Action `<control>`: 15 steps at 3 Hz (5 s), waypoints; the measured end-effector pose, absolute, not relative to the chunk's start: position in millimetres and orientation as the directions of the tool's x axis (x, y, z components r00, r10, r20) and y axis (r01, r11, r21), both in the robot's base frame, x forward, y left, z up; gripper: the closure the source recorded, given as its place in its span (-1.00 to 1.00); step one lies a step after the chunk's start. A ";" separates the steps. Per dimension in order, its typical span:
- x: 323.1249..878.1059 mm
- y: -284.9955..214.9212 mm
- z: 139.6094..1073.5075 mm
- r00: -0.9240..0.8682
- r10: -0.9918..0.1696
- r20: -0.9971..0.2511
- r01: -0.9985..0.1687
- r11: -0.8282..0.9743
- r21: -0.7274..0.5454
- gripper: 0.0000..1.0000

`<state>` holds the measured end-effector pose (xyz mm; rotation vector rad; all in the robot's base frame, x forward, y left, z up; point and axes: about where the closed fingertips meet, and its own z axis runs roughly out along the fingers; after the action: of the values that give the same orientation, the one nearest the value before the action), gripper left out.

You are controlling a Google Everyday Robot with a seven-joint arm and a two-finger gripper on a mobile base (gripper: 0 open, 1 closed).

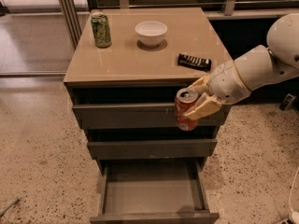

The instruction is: Pick coke can from bottom drawer and place on counter

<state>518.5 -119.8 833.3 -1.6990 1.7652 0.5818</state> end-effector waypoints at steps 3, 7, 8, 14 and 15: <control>591.1 -80.0 921.3 -0.063 -0.611 -0.789 -0.968 0.230 -0.100 1.00; 660.2 -70.8 914.6 -0.174 -0.625 -0.761 -0.910 0.398 -0.119 1.00; 690.1 -75.4 903.6 -0.212 -0.596 -0.775 -0.877 0.465 -0.118 1.00; 761.7 -81.5 878.6 -0.338 -0.470 -0.815 -0.799 0.601 -0.016 1.00; 761.8 -81.5 878.5 -0.338 -0.470 -0.815 -0.799 0.601 -0.016 0.65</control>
Offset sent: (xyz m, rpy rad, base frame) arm 0.0730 0.0320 0.0992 0.1702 -0.0327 -0.1760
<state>761.8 -81.5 878.5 -1.0054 1.9946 0.4993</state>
